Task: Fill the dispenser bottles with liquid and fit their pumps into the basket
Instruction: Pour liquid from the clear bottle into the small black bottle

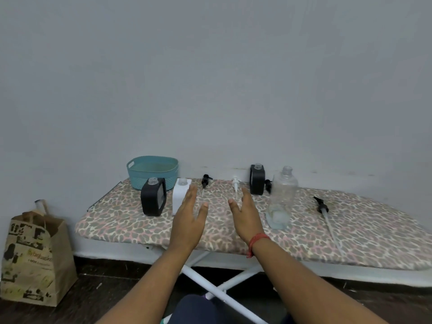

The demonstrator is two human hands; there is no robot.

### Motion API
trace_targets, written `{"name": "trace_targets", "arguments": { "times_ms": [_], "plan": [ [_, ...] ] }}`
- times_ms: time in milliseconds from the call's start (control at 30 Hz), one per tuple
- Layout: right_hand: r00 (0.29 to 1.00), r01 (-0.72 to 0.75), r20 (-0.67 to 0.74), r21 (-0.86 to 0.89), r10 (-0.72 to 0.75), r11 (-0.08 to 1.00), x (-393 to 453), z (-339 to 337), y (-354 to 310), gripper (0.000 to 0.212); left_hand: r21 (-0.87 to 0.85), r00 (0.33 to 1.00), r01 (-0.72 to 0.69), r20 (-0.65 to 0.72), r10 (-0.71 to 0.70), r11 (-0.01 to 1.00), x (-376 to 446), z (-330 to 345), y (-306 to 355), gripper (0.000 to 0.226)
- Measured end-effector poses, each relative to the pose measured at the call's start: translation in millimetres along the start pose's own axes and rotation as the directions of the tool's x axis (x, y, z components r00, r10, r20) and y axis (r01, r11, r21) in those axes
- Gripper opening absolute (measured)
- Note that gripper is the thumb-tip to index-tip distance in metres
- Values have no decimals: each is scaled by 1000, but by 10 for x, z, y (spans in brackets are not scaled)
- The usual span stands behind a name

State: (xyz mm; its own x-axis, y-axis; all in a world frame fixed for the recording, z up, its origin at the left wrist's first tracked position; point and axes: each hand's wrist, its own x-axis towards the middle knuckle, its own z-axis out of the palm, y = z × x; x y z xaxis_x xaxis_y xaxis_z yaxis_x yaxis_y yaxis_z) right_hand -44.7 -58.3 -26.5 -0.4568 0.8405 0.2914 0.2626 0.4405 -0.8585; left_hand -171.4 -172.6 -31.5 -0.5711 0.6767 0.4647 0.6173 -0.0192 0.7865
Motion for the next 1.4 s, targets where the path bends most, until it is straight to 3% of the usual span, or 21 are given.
{"name": "trace_targets", "arguments": {
  "times_ms": [300, 667, 900, 1067, 1200, 1400],
  "plan": [
    [997, -52, -46, 51, 55, 997, 111, -283, 164, 69, -206, 980, 148, 163, -116, 967, 136, 594, 313, 60],
    [965, -184, -149, 193, 214, 964, 828, -6, 518, 68, -366, 947, 286, 247, -203, 886, 894, 1199, 19, 55],
    [882, -237, -339, 279, 327, 931, 1439, 168, 797, 68, -423, 897, 384, 382, -223, 820, 1472, 1718, -228, 50],
    [786, -271, -510, 221, 348, 937, 1636, 225, 926, 72, -424, 856, 409, 485, -178, 808, 1722, 2044, -363, 70],
    [801, -265, -462, 297, 381, 917, 1721, 237, 974, 63, -476, 807, 454, 579, -121, 753, 1782, 2162, -377, 50],
    [835, -247, -396, 348, 381, 904, 1709, 217, 881, 60, -516, 802, 482, 586, -119, 707, 1787, 2177, -394, 55]
  ]
}}
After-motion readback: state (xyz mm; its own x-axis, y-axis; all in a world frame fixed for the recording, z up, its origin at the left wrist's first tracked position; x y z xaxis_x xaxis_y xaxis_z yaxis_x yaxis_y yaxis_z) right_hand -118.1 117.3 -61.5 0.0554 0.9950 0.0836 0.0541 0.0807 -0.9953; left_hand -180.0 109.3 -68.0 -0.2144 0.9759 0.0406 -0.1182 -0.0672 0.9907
